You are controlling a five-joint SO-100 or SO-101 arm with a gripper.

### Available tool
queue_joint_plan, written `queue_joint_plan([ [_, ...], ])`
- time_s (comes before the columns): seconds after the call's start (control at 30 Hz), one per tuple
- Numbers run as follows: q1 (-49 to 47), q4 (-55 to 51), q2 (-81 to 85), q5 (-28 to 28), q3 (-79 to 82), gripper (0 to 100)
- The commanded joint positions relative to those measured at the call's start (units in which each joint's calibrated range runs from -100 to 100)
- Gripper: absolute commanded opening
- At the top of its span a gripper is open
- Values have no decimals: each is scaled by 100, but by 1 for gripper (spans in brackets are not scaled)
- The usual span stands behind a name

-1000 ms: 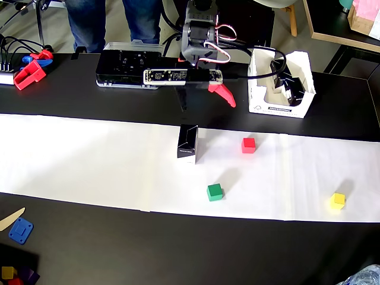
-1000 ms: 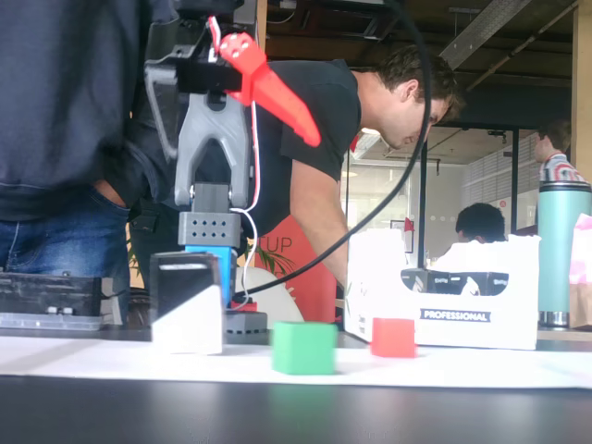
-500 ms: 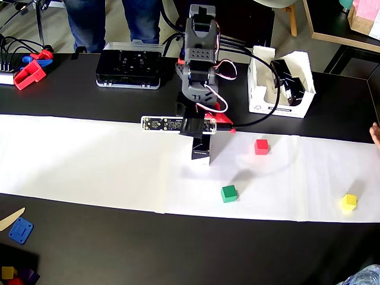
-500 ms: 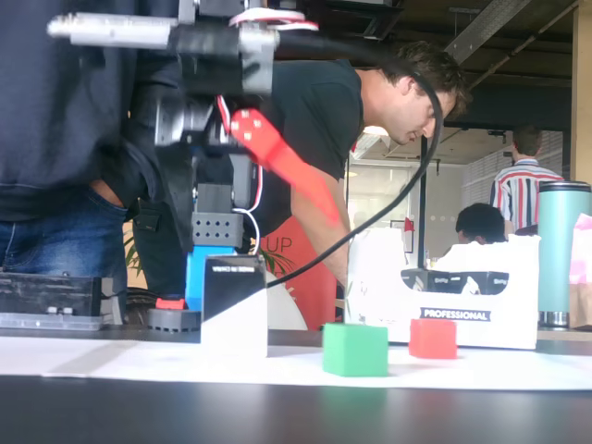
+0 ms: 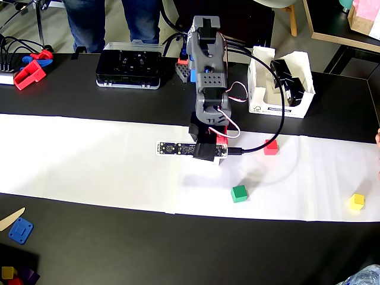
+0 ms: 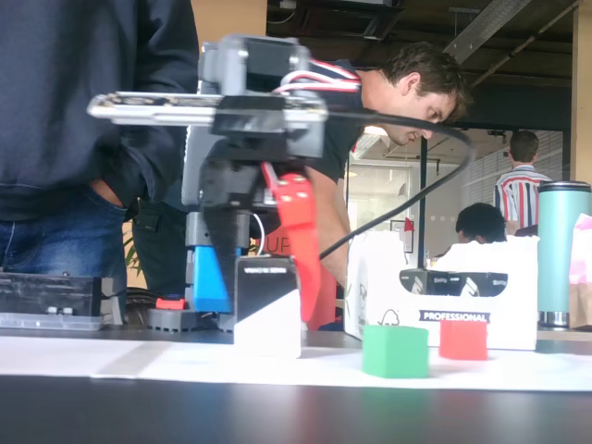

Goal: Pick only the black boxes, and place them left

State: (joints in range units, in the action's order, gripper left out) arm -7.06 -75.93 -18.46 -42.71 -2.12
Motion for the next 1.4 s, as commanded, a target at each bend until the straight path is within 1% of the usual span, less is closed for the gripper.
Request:
queue_joint_plan([
  [0.0, -303, -293, 333, 282, -551, 11],
  [0.13, -615, -1080, 894, 292, -568, 10],
  [0.27, -944, -1382, 1613, 355, -577, 10],
  [0.33, -1239, -1477, 1913, 603, -684, 10],
  [0.47, -2295, -2264, 2182, 1234, -1579, 10],
  [0.6, -3534, -2304, 2261, 1918, -2395, 10],
  [0.7, -4409, -2304, 2269, 2224, -2616, 10],
  [0.8, -5206, -2304, 2379, 2455, -2501, 10],
  [0.9, -5951, -2304, 2679, 2508, -1942, 10],
  [1.0, -6401, -2304, 3098, 2508, -994, 10],
  [1.1, -6574, -2296, 3549, 2650, 88, 10],
  [1.17, -6617, -2208, 3809, 2650, 832, 10],
  [1.37, -6626, -1310, 4276, 2587, 2286, 11],
])
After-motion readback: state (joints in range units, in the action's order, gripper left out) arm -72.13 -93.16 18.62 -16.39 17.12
